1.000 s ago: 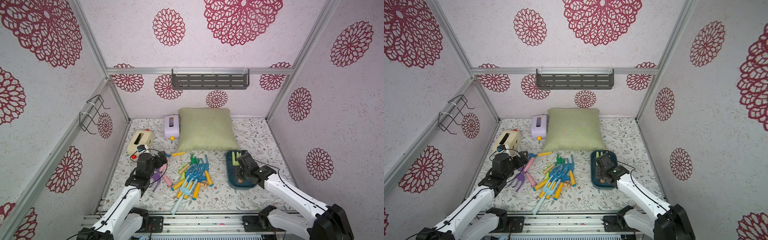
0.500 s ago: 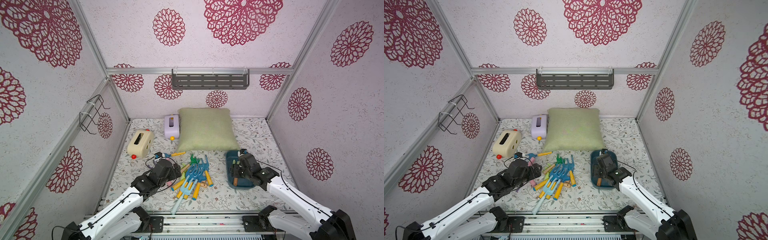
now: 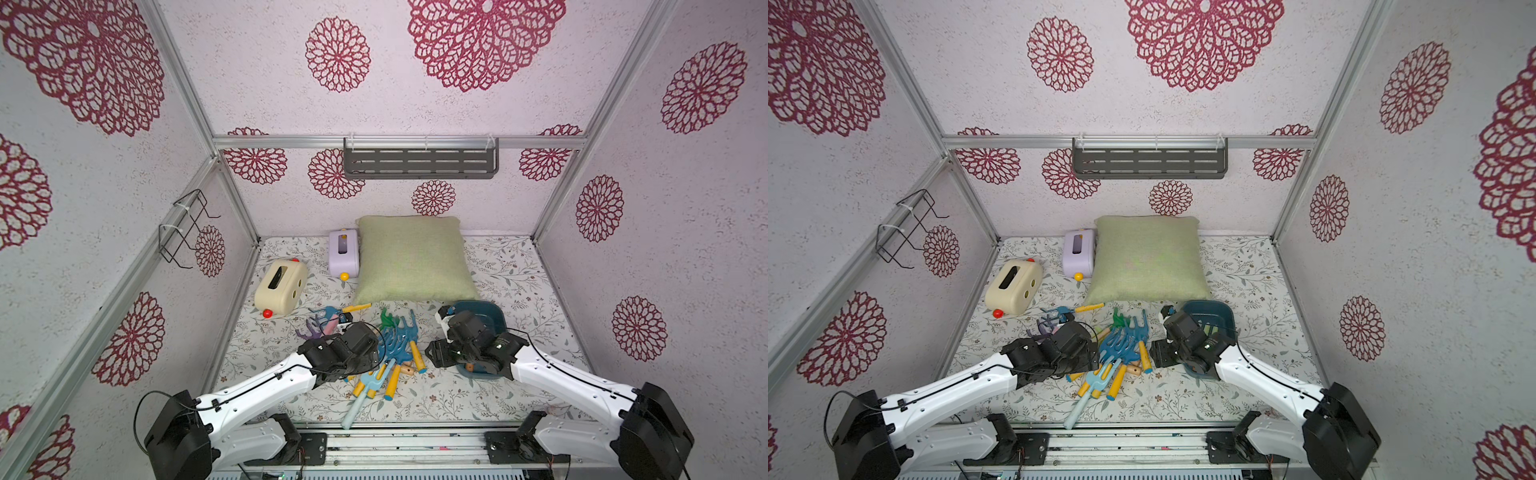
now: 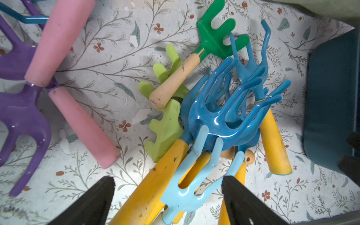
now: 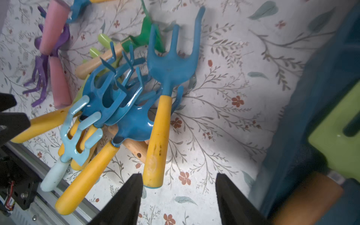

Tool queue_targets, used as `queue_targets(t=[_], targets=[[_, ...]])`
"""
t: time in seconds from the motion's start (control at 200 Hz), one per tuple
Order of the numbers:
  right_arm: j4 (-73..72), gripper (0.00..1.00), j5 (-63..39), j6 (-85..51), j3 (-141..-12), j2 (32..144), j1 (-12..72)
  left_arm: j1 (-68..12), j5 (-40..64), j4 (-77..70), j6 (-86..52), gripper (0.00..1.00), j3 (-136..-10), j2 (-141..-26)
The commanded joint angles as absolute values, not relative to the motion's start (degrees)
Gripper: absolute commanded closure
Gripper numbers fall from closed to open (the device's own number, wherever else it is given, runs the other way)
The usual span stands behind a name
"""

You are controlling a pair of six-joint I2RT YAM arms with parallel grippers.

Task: Put the rake into the storage box
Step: Pick up the rake at the center of the board.

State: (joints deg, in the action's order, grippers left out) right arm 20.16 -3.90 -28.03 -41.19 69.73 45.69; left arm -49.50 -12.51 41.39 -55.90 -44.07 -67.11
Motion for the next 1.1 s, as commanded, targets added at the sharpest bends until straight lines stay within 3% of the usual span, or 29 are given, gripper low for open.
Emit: queue_targets(t=[0.0,0.34,0.585,0.936,1.091], targets=[[17.8,0.37,-5.7,-27.4,-43.2,72.5,47.3,-50.3,-10.2,43.7,-55.5,0.08,-43.7,-67.8],[14.8,0.46,-5.8,-27.6,-45.7,83.1,49.2,-50.7,-7.6,42.2,-55.4,0.1,-41.8,-68.0],[13.9,0.56,-3.9,-27.9,-46.8,87.1,49.3,-53.5,-9.1,44.6,-57.5,0.0,-41.3,-65.6],[16.2,0.82,2.1,-29.3,-47.7,85.8,49.3,-62.3,-17.0,53.0,-67.3,0.03,-42.3,-62.5],[18.5,0.86,7.3,-30.7,-47.4,82.0,49.2,-65.2,-19.5,56.4,-69.0,0.02,-44.7,-62.9]])
